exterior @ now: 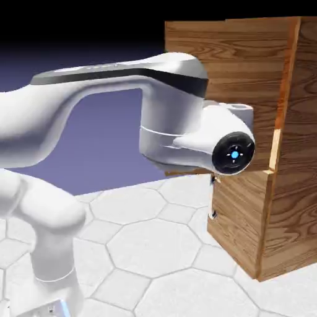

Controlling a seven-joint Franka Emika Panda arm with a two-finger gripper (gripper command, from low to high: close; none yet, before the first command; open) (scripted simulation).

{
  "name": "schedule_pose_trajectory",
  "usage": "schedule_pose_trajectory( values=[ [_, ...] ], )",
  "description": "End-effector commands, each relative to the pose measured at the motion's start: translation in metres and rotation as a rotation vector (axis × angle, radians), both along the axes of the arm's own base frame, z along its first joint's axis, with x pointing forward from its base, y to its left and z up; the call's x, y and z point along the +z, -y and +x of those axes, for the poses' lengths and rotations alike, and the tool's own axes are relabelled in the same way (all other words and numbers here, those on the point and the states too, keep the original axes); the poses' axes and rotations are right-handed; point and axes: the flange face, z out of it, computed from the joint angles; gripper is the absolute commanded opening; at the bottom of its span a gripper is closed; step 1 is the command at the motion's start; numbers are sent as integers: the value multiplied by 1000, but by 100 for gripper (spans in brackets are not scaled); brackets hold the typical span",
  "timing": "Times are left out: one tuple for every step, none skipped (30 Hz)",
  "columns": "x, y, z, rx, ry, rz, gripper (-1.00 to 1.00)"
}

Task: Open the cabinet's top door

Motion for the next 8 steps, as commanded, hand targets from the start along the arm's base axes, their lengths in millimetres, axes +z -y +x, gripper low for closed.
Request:
schedule_pose_trajectory(
  values=[
    [0,7,3,28,0,0,-100],
    [0,14,6,56,0,0,-100],
    [0,20,9,83,0,0,-100],
    [0,26,12,109,0,0,-100],
    [0,31,15,130,0,0,-100],
    [0,31,15,130,0,0,100],
    [0,31,15,130,0,0,100],
    [1,45,14,131,2,1,100]
  ],
)
